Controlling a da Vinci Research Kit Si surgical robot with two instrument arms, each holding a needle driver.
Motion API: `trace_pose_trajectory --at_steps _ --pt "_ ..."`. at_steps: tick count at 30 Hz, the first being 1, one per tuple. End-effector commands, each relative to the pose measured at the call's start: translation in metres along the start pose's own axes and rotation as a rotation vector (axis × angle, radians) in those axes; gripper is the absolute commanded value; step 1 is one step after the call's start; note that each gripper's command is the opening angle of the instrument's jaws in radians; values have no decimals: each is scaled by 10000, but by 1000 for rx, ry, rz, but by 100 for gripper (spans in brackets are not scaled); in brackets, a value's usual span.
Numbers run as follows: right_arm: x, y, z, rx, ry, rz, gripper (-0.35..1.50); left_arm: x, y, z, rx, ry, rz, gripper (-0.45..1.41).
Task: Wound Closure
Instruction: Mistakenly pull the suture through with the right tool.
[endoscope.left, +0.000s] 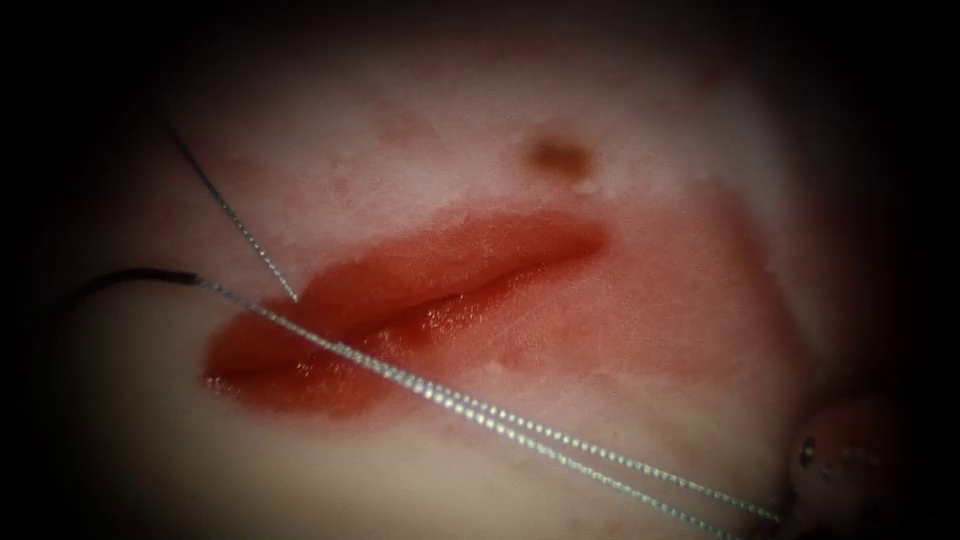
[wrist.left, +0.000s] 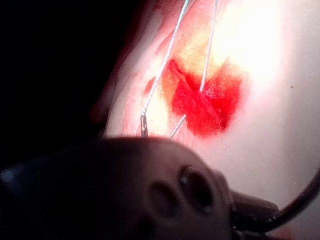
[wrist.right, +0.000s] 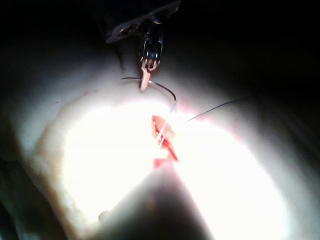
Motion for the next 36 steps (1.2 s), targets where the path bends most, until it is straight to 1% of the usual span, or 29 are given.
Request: trace_pose_trajectory --at_steps 1,2,3,6,9,12,14,18,22,24,30,36 --pt "3 -4 -7 -10 5 6 -35 -9 -4 -5 -10 -12 -6 -45" --pt "-6 -7 -12 -27 6 24 -35 -9 1 -6 -30 -23 -16 -45" --pt "-6 -7 -12 -27 6 24 -35 -9 1 -6 -30 -23 -16 -45" --pt "-21 -13 -21 -48 14 37 -35 -12 10 -6 -53 -36 -41 -45" --pt "-35 -18 -28 -66 21 53 -35 -15 15 -6 -56 -40 -63 -45" --pt "-49 -26 -35 -82 35 64 -35 -16 17 2 -60 -40 -73 -45" --pt "-52 -27 -36 -84 38 67 -35 -16 18 5 -63 -37 -79 -45" --pt "-72 -33 -42 -104 65 82 -35 -22 34 15 -70 -29 -122 -45" --pt "-79 -36 -45 -124 77 85 -35 -23 41 20 -80 -17 -149 -45" --pt "-83 -36 -46 -135 113 80 -35 -23 45 25 -84 -14 -159 -45" --pt "-98 -41 -52 -139 145 112 -35 -25 52 31 -98 1 -176 -45" --pt "-114 -44 -60 -138 146 135 -35 -24 50 31 -100 3 -180 -45"
